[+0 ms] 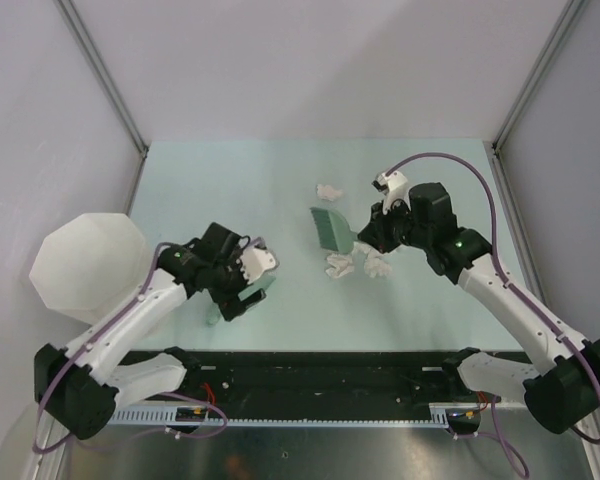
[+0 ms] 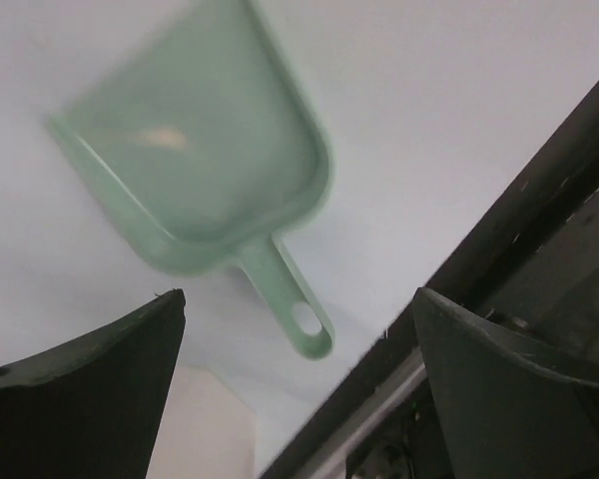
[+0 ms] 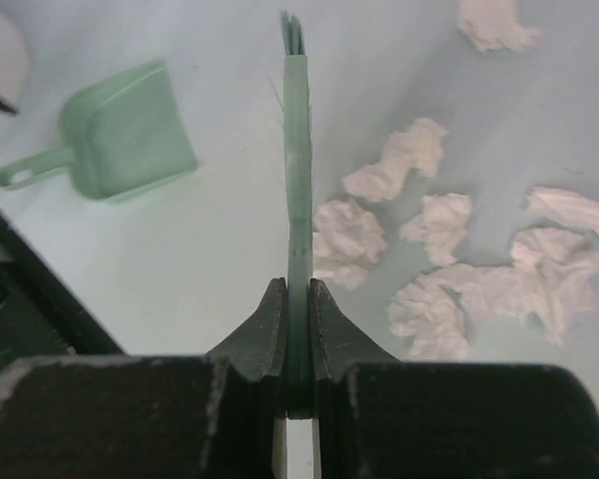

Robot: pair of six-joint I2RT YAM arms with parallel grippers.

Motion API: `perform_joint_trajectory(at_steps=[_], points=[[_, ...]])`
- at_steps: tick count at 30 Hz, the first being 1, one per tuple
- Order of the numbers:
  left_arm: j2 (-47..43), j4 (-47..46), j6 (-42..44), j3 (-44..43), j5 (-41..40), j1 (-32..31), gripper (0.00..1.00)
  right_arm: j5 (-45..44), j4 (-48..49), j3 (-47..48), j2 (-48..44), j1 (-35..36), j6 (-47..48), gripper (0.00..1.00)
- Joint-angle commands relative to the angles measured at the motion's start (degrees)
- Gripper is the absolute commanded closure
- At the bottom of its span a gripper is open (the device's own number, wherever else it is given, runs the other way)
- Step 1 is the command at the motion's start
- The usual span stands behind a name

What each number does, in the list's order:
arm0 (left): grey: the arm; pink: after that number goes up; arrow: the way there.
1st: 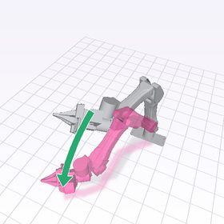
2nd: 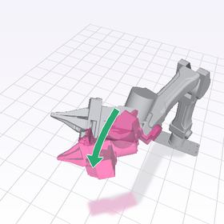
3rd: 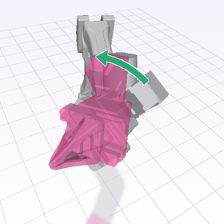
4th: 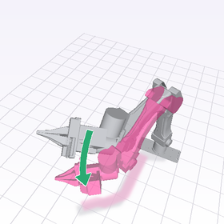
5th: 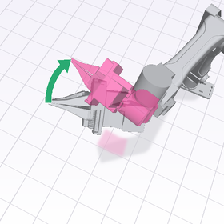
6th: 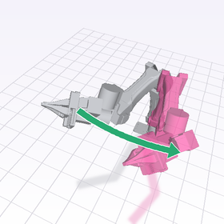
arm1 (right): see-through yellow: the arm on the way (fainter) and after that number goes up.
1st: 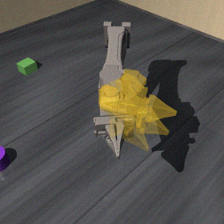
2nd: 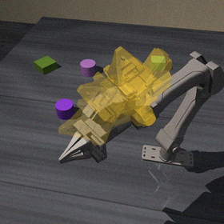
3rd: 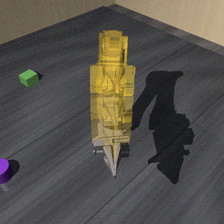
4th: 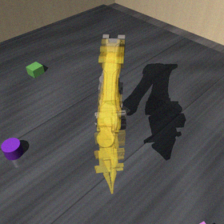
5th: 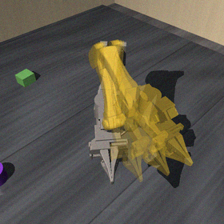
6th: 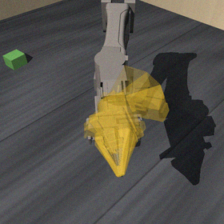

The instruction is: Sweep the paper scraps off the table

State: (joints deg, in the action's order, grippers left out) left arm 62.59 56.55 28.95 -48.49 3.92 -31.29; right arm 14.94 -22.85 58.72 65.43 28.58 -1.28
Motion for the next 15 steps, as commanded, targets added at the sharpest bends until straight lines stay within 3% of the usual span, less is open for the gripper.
perform_joint_trajectory(at_steps=[1, 4, 8, 15], points=[[-5.6, -5.7, 0.1, -12.3, 12.5, 0.3, 0.00, 12.7, 1.9, 2.6, -2.9, 0.0, 1.2, 1.00], [-3.3, -7.5, -0.1, -21.6, 16.7, 0.4, 0.00, 19.4, 0.1, 2.7, -4.2, 0.2, 5.6, 1.00], [0.5, -7.0, 6.6, -30.8, 23.6, -0.7, 0.00, 22.4, -3.2, 3.0, -5.0, 2.3, 10.1, 1.00], [7.2, -6.3, 10.5, -34.0, 27.0, -8.0, 0.00, 21.7, -2.0, 4.3, -4.3, 9.7, 13.3, 1.00]])
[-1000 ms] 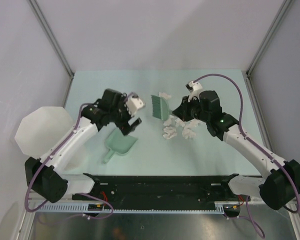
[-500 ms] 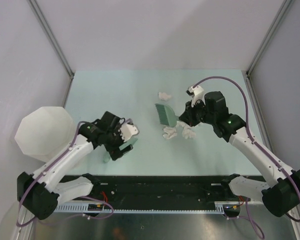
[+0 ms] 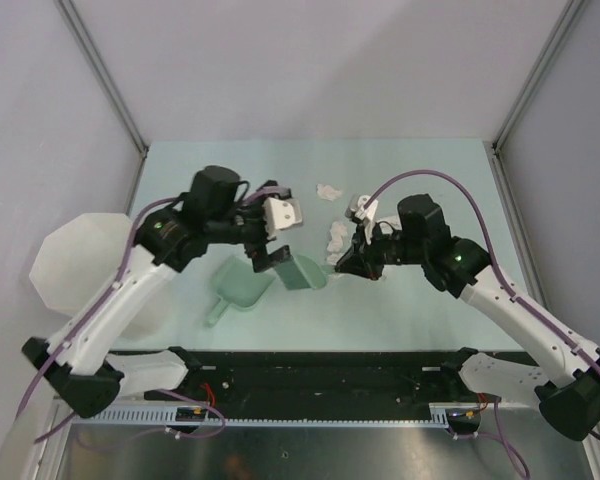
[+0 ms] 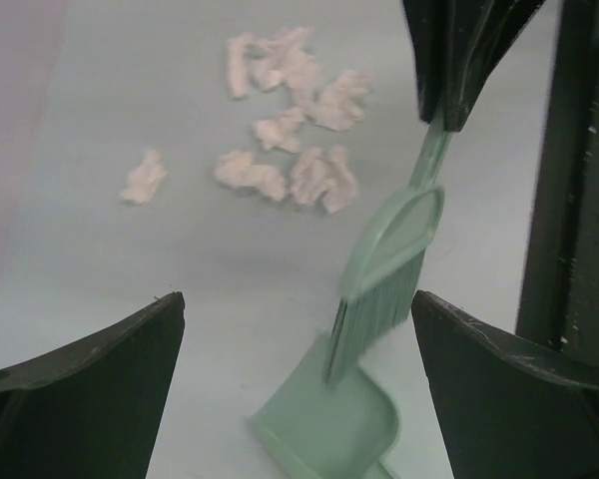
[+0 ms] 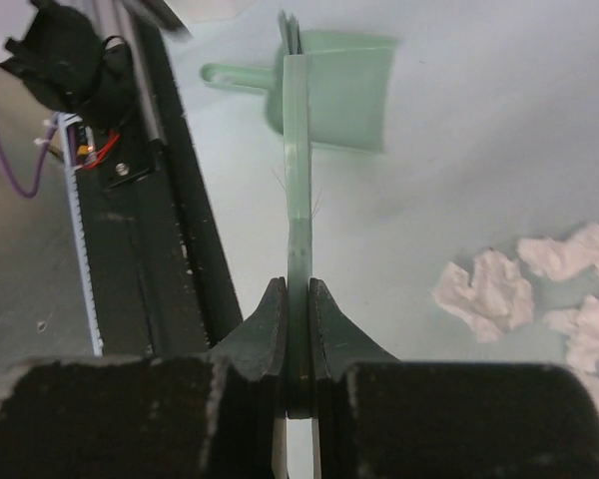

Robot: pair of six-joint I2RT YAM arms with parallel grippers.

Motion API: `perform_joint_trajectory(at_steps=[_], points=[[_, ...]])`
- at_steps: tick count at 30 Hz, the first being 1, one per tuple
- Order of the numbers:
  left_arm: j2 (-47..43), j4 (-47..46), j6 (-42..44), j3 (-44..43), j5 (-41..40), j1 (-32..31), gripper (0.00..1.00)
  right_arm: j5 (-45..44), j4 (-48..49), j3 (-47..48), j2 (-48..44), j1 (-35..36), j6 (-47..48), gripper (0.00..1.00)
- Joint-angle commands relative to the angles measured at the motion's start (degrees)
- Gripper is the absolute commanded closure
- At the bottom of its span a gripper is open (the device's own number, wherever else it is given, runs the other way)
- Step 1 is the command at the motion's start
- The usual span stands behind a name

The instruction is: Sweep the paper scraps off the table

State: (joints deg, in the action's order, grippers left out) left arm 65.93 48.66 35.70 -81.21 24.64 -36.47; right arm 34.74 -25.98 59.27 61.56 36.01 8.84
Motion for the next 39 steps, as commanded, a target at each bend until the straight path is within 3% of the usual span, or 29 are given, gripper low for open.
perform_joint_trajectory(at_steps=[1, 7, 10, 12, 13, 14, 16, 17, 20, 21, 22, 23, 24, 27, 31, 34, 36, 37, 39], points=[[4.3, 1.7, 4.2, -1.4, 7.0, -3.3, 0.00, 2.3, 1.8, 3.9, -0.3, 2.5, 3.1, 1.00], [3.9, 4.2, 8.0, 3.2, 15.6, -3.6, 0.00, 3.5, 2.9, 4.6, -0.4, 3.0, 3.2, 1.00], [5.0, 4.2, 8.0, 4.3, 14.8, -4.7, 0.00, 4.0, 2.9, 5.1, 0.2, 3.5, 3.6, 1.00], [6.9, 4.2, 7.2, 3.4, 12.0, -4.7, 0.15, 4.3, 3.1, 5.2, 0.2, 4.1, 3.8, 1.00], [8.1, 4.2, 6.6, 3.1, 11.3, -4.7, 0.29, 4.7, 3.2, 5.3, 0.1, 4.2, 3.8, 1.00], [8.5, 4.2, 6.6, 2.9, 10.9, -4.7, 0.52, 5.0, 3.3, 5.3, 0.1, 4.2, 3.8, 1.00], [8.8, 4.7, 8.4, 3.5, 11.0, -4.7, 0.72, 5.6, 3.1, 5.3, -0.3, 4.3, 3.8, 1.00], [8.7, 4.7, 8.9, 4.3, 11.0, -4.7, 1.00, 5.6, 3.0, 5.3, -0.4, 4.3, 3.8, 1.00], [7.6, 5.3, 9.9, 4.9, 12.8, -4.7, 1.00, 4.3, 2.1, 5.2, -1.0, 4.2, 3.6, 1.00], [6.9, 5.4, 10.3, 5.2, 13.7, -4.7, 1.00, 3.3, 1.4, 5.3, -1.2, 3.3, 2.9, 0.84], [5.6, 5.4, 10.9, 5.3, 15.2, -4.7, 1.00, 5.0, 0.4, 5.3, -1.4, 2.2, 3.3, 0.59], [4.9, 5.5, 11.1, 5.4, 15.5, -4.7, 1.00, 7.6, -1.0, 5.3, -1.6, 0.7, 4.3, 0.04], [4.4, 5.5, 11.2, 5.4, 15.8, -4.6, 1.00, 9.3, -3.1, 5.3, -1.8, -0.8, 4.5, 0.00], [3.8, 5.8, 10.7, 5.3, 16.0, -4.6, 1.00, 12.1, -6.8, 5.3, -2.5, -3.7, 6.0, 0.00], [4.6, 6.1, 10.6, 5.4, 15.7, -4.7, 1.00, 9.7, -5.3, 5.3, -2.9, -0.9, 7.4, 0.05], [4.6, 6.0, 10.4, 4.9, 16.0, -4.7, 1.00, 9.9, -3.5, 5.3, -1.9, 1.1, 7.9, 0.27], [4.6, 6.1, 10.3, 4.7, 15.8, -4.6, 1.00, 10.8, -2.4, 5.3, -1.1, 1.5, 7.2, 0.36], [4.7, 6.1, 10.2, 4.7, 15.7, -4.7, 1.00, 10.6, -2.0, 5.3, -0.7, 1.7, 6.7, 0.47], [4.6, 6.1, 10.2, 4.7, 15.8, -4.6, 1.00, 10.3, -1.4, 5.3, -0.1, 1.7, 6.3, 0.57]])
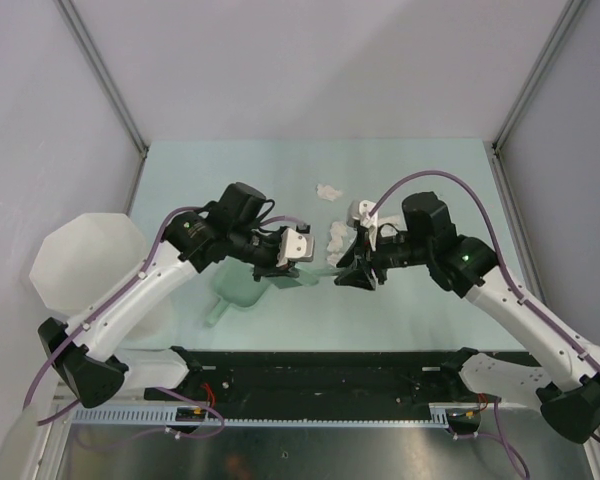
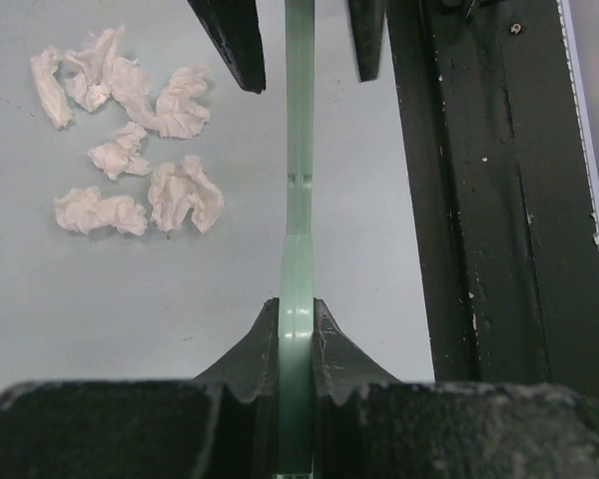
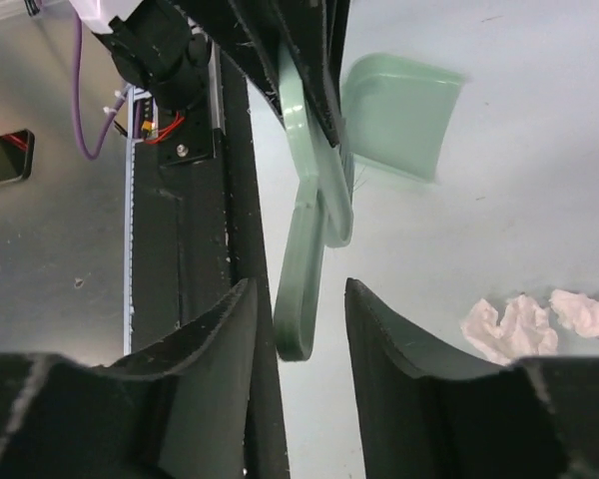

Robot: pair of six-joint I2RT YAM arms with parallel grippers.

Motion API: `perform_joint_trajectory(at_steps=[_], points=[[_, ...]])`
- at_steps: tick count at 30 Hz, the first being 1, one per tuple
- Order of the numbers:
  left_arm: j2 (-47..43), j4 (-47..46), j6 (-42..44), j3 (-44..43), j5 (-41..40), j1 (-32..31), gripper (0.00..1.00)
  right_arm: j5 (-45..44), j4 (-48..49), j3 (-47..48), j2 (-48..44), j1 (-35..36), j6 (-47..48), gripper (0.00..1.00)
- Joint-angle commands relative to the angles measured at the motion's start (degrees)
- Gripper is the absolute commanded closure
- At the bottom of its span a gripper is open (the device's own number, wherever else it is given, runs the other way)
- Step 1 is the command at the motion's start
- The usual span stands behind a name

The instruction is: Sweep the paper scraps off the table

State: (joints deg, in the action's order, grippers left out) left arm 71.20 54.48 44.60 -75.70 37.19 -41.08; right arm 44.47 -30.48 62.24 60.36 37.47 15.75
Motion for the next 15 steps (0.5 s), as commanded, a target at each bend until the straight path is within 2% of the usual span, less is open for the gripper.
perform_joint_trajectory(at_steps=[1, 3, 6, 7, 8, 9, 10, 11, 12, 13, 15], points=[[-0.8, 0.4, 1.2, -0.8, 3.2, 0.0, 1.00, 0.5, 3.2, 2.4, 1.5, 0.2, -0.8, 0.58], [-0.8, 0.5, 1.3, -0.9, 3.2, 0.0, 1.00, 1.0, 3.6, 2.4, 1.8, 0.4, -1.2, 0.59], [-0.6, 0.5, 1.3, -0.9, 3.3, -0.1, 1.00, 0.3, 4.7, 2.4, 1.8, 0.8, -1.6, 0.71], [-0.6, 0.5, 1.3, -0.9, 3.3, 0.0, 1.00, 0.0, 4.8, 2.4, 1.6, 0.8, -1.7, 0.88], [-0.5, 0.5, 1.3, -1.0, 3.3, -0.1, 1.00, -0.3, 5.3, 2.4, 1.4, 0.8, -1.8, 0.96], [-0.5, 0.5, 1.3, -1.0, 3.2, 0.0, 1.00, -0.7, 5.4, 2.4, 1.3, 0.8, -2.3, 1.00], [-0.4, 0.5, 1.0, -1.3, 2.3, 0.0, 0.98, -1.0, 5.4, 2.4, 1.1, 0.8, -2.4, 1.00], [0.0, 0.5, 0.0, -1.6, 1.0, 0.0, 0.81, -1.7, 5.5, 2.4, 0.7, 0.8, -2.9, 1.00], [1.0, 0.4, -3.3, -2.3, -1.1, 0.0, 0.52, -5.4, 5.5, 2.4, 0.6, 0.6, -3.7, 1.00], [1.7, 0.2, -5.6, -4.2, -7.6, 0.0, 0.01, -7.9, 5.4, 2.4, 0.5, -0.5, -5.4, 1.00], [3.3, -0.2, -14.8, -6.0, -16.1, 0.0, 0.00, -15.9, 3.9, 2.4, 0.7, -2.7, -7.0, 1.00]])
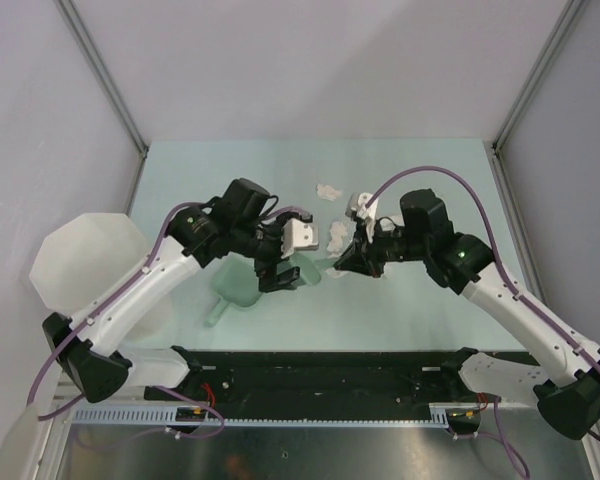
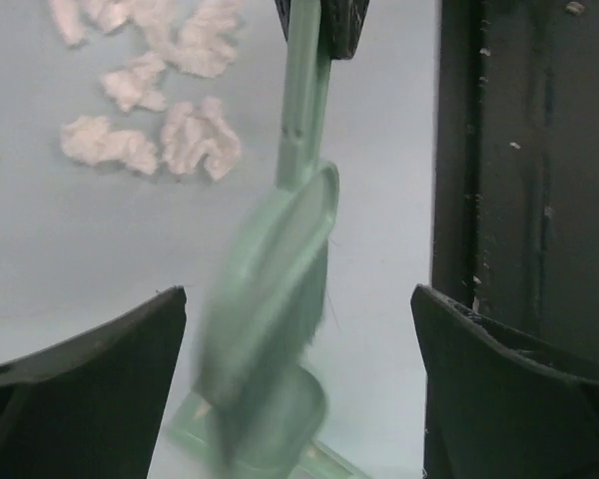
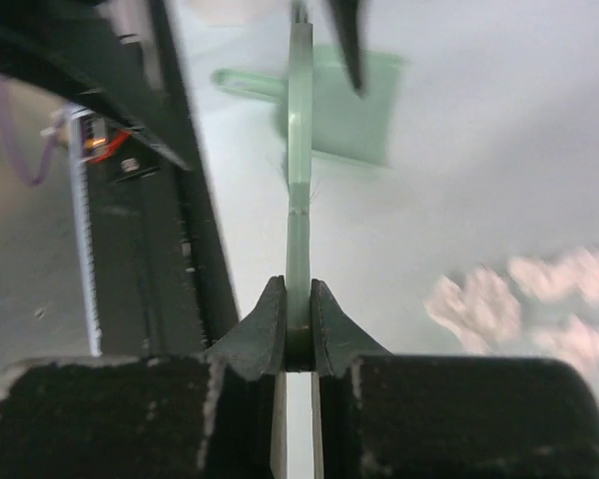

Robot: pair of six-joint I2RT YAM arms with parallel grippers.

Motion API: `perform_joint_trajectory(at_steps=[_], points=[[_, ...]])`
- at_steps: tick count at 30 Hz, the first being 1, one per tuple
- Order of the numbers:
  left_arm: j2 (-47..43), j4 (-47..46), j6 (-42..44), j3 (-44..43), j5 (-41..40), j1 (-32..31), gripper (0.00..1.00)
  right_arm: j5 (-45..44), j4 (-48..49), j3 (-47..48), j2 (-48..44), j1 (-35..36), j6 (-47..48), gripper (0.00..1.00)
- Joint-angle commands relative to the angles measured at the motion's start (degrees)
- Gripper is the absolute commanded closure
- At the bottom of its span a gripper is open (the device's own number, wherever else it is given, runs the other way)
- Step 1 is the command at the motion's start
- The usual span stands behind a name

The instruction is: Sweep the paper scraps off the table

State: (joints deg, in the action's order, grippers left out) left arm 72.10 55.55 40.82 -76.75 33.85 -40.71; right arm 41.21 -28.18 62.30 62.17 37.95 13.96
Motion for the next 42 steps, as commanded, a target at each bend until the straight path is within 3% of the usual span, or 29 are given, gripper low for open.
perform_joint_trajectory(at_steps=[1, 2, 3, 5, 9, 12, 14, 20, 28, 35, 38, 41, 42], points=[[2.5, -1.2, -13.5, -6.2, -18.0, -0.3, 0.00, -16.1, 1.0, 2.3, -1.0, -4.9, -6.9, 1.00], [2.3, -1.2, -15.5, -6.1, -25.6, -0.3, 0.00, -20.0, -0.1, 2.3, -0.8, -5.1, -7.5, 1.00], [1.0, -1.2, -16.8, -5.4, -29.3, -0.3, 0.00, -27.5, -0.6, 2.3, -0.7, -5.1, -7.9, 1.00], [-0.8, -1.2, -17.0, -0.5, -36.0, -0.3, 0.00, -32.7, -0.6, 2.3, -0.8, -5.0, -9.4, 1.00], [-7.0, -1.0, -15.4, 13.3, -40.8, 1.2, 0.00, -40.2, 0.2, 2.3, -1.8, -5.1, -9.6, 1.00], [-9.9, -0.8, -12.9, 23.3, -38.1, 7.6, 0.00, -41.1, 0.2, 2.3, -1.9, -5.1, -8.3, 1.00], [-10.0, -1.0, -12.0, 25.5, -36.1, 12.9, 0.00, -41.1, 0.4, 2.3, -1.4, -5.2, -7.8, 1.00], [-7.7, -2.5, -13.7, 29.0, -29.8, 13.8, 0.00, -40.9, 2.3, 2.6, -0.1, -5.0, -7.6, 1.00], [-2.8, -9.5, -13.8, 36.0, -39.5, 16.6, 0.04, -40.9, 4.3, 3.3, 0.3, -5.0, -7.2, 1.00], [0.4, -9.7, -12.8, 36.4, -31.0, 19.5, 0.10, -46.0, 7.1, 8.3, 5.9, -5.0, -2.7, 1.00], [2.9, -10.1, -12.3, 37.8, -30.1, 20.6, 0.16, -49.2, 8.5, 11.3, 10.2, -5.3, -0.3, 1.00], [3.8, -9.9, -11.7, 37.6, -30.0, 22.4, 0.30, -50.4, 10.6, 14.0, 14.5, -6.3, 2.1, 1.00], [3.7, -10.0, -11.6, 37.5, -30.0, 22.8, 0.40, -50.6, 11.0, 15.6, 15.9, -7.1, 3.6, 1.00]])
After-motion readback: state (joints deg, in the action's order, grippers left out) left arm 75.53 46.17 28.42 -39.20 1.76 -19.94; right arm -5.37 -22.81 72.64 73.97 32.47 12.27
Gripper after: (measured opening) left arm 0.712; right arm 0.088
